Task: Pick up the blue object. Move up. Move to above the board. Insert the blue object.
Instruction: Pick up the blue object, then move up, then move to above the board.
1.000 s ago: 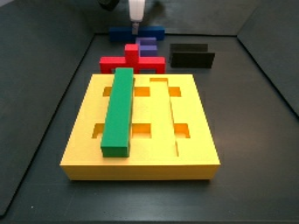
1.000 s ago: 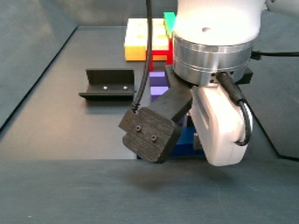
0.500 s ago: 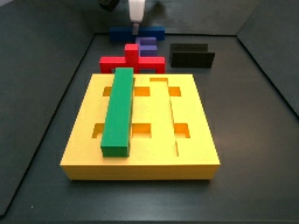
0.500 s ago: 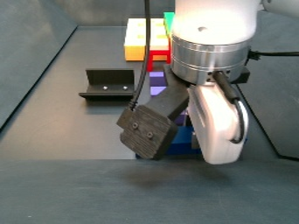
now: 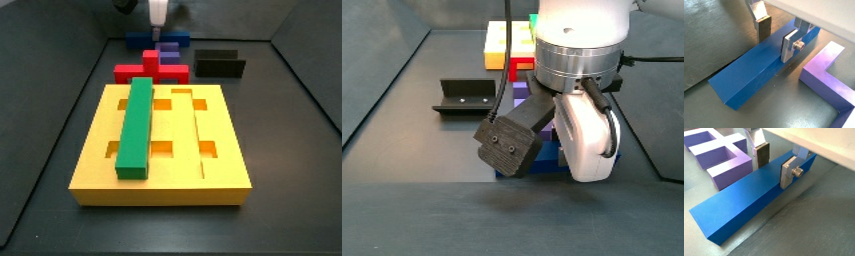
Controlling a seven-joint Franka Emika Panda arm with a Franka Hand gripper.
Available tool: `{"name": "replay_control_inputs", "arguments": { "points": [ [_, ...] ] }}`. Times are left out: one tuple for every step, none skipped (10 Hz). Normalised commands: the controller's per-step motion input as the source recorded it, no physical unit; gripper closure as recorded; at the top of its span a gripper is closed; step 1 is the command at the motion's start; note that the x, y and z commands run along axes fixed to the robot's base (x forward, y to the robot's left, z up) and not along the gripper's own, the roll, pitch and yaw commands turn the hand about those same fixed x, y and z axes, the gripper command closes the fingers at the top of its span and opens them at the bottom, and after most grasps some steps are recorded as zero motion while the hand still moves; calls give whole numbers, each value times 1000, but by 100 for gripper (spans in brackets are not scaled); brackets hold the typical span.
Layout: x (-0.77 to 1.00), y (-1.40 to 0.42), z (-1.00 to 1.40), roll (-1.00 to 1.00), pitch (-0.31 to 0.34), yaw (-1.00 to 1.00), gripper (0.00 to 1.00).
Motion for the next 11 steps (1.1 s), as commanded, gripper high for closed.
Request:
{"name": "replay_control_inputs", "arguments": {
  "points": [
    [0,0,0,0,0,0,100],
    [0,0,833,0,0,0,100],
    [-70,-37,777,-8,41,-61,100],
    [-111,-39,567,11,65,-66,100],
    [-72,-24,279,48,50,-43,100],
    [0,0,1400,0,0,0,100],
    [-12,0,1400,-25,13,8,100],
    [-29,-8,1400,17,32,6,100],
    [2,-4,1400,18,26,5,100],
    [12,7,1400,-16,60,3,100],
    [10,11,1400,-6,73,2,100]
  ]
}}
